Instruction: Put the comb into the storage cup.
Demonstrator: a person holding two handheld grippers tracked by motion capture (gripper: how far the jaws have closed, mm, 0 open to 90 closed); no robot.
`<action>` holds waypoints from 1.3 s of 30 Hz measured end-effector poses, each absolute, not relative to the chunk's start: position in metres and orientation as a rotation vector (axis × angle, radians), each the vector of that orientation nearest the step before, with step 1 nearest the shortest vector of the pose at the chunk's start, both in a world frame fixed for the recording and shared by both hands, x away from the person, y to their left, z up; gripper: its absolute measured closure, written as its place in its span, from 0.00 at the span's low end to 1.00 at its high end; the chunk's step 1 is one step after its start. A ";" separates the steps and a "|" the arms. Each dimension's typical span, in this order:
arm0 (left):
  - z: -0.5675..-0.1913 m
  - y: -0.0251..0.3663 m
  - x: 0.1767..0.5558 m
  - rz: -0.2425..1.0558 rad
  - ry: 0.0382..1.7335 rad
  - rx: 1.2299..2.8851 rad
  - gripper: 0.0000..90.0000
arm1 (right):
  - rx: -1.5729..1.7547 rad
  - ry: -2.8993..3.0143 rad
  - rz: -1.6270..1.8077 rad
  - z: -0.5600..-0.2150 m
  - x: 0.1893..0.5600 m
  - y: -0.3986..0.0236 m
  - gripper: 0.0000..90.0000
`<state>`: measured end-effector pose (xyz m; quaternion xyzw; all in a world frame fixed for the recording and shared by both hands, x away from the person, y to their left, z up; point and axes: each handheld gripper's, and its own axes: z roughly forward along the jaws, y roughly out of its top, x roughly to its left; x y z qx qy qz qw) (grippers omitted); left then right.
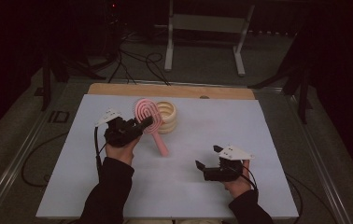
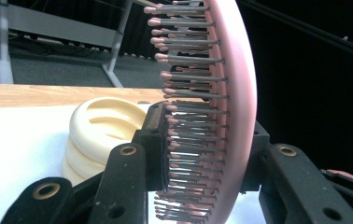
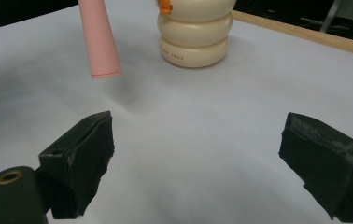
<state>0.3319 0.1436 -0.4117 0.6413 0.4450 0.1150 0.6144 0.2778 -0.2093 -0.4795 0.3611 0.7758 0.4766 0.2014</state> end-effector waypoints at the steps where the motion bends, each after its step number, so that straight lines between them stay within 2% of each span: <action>1: -0.412 0.144 0.332 0.268 1.025 1.478 0.72 | 1.009 2.167 1.331 -0.480 0.278 -0.209 0.11; 39: -0.400 0.155 0.341 0.322 1.011 1.484 0.72 | 1.016 2.117 1.335 -0.483 0.279 -0.231 0.11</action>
